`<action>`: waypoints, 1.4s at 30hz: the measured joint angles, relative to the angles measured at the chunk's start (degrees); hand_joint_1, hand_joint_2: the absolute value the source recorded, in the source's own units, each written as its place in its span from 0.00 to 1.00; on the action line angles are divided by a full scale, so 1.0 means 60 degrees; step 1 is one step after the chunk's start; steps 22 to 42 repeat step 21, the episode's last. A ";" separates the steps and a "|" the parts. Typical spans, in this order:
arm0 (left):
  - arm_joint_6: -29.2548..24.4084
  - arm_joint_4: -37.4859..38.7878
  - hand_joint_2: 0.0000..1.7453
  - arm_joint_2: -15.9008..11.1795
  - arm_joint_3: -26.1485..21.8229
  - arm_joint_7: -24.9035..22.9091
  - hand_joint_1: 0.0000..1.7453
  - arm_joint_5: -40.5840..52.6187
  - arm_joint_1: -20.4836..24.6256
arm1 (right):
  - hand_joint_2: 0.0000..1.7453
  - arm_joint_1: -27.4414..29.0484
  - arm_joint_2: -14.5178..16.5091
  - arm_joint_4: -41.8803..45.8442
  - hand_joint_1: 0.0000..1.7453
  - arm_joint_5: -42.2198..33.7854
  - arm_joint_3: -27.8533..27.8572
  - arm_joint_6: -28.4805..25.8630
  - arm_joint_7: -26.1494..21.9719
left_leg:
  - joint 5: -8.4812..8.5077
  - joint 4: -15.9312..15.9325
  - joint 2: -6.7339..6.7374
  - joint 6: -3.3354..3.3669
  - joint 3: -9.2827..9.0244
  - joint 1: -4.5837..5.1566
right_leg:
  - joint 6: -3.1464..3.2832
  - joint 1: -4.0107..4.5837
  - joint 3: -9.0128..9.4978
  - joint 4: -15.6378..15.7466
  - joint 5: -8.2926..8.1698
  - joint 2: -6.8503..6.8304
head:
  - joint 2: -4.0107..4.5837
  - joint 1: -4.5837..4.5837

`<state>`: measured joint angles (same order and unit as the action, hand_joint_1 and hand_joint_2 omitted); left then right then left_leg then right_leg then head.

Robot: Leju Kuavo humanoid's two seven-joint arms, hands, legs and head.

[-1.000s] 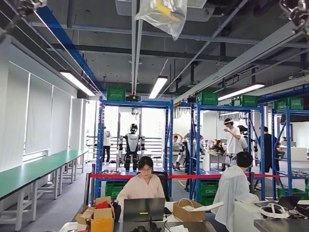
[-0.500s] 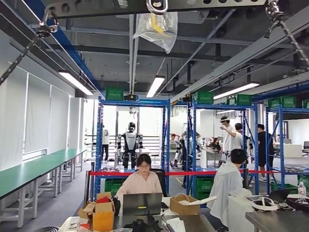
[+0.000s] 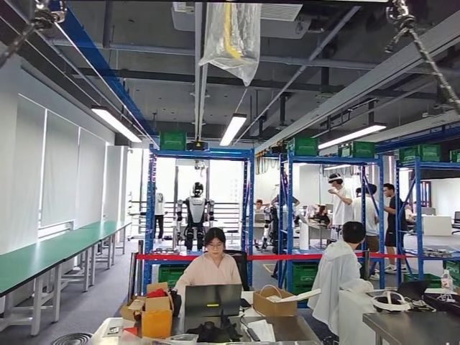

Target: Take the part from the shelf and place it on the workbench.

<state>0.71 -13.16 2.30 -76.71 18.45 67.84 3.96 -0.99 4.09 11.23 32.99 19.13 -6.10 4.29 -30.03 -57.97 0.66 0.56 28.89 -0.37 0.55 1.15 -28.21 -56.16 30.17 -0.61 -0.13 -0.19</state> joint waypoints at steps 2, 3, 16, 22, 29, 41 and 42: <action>0.0005 0.0000 0.00 0.0050 -0.0020 -0.0028 0.00 -0.0012 0.0009 | 1.00 0.0002 -0.0059 0.0003 0.00 0.0002 0.0051 0.0000 0.0048 | 0.0013 0.0091 0.0000 0.0096 0.0047 -0.0048 | -0.0104 0.0005 -0.0114 -0.0142 0.0101 0.0023 | 0.0000 0.0000; 0.0009 0.0000 0.00 0.0073 -0.0034 -0.0031 0.00 -0.0016 0.0012 | 1.00 0.0006 -0.0093 0.0004 0.00 0.0004 0.0077 -0.0003 0.0077 | 0.0032 0.0132 0.0000 0.0155 0.0067 -0.0076 | -0.0165 -0.0005 -0.0244 -0.0400 0.0288 0.0041 | 0.0000 -0.0001; 0.0153 0.0000 1.00 0.0205 -0.0171 -0.0152 0.00 -0.0105 0.0022 | 0.00 0.0048 -0.0355 0.0004 0.00 0.0320 0.0260 0.0225 -0.0081 | 0.0102 0.0019 0.0001 0.0170 0.0276 -0.0046 | -0.0685 -0.0478 0.0011 0.0099 -0.0024 0.0102 | 0.0000 0.0005; 0.0155 0.0000 1.00 0.0247 -0.0210 -0.0051 0.00 -0.0112 0.0032 | 1.00 0.0053 -0.0425 0.0003 0.00 0.0396 0.0348 0.0251 -0.0168 | 0.0145 0.0039 0.0001 0.0096 0.0308 -0.0118 | -0.0638 -0.0407 -0.0039 0.0067 -0.0031 0.0106 | 0.0000 0.0004; 0.0155 0.0000 1.00 0.0247 -0.0210 -0.0051 0.00 -0.0112 0.0032 | 1.00 0.0053 -0.0425 0.0003 0.00 0.0396 0.0348 0.0251 -0.0168 | 0.0145 0.0039 0.0001 0.0096 0.0308 -0.0118 | -0.0638 -0.0407 -0.0039 0.0067 -0.0031 0.0106 | 0.0000 0.0004; 0.0155 0.0000 1.00 0.0247 -0.0210 -0.0051 0.00 -0.0112 0.0032 | 1.00 0.0053 -0.0425 0.0003 0.00 0.0396 0.0348 0.0251 -0.0168 | 0.0145 0.0039 0.0001 0.0096 0.0308 -0.0118 | -0.0638 -0.0407 -0.0039 0.0067 -0.0031 0.0106 | 0.0000 0.0004; 0.0155 0.0000 1.00 0.0247 -0.0210 -0.0051 0.00 -0.0112 0.0032 | 1.00 0.0053 -0.0425 0.0003 0.00 0.0396 0.0348 0.0251 -0.0168 | 0.0145 0.0039 0.0001 0.0096 0.0308 -0.0118 | -0.0638 -0.0407 -0.0039 0.0067 -0.0031 0.0106 | 0.0000 0.0004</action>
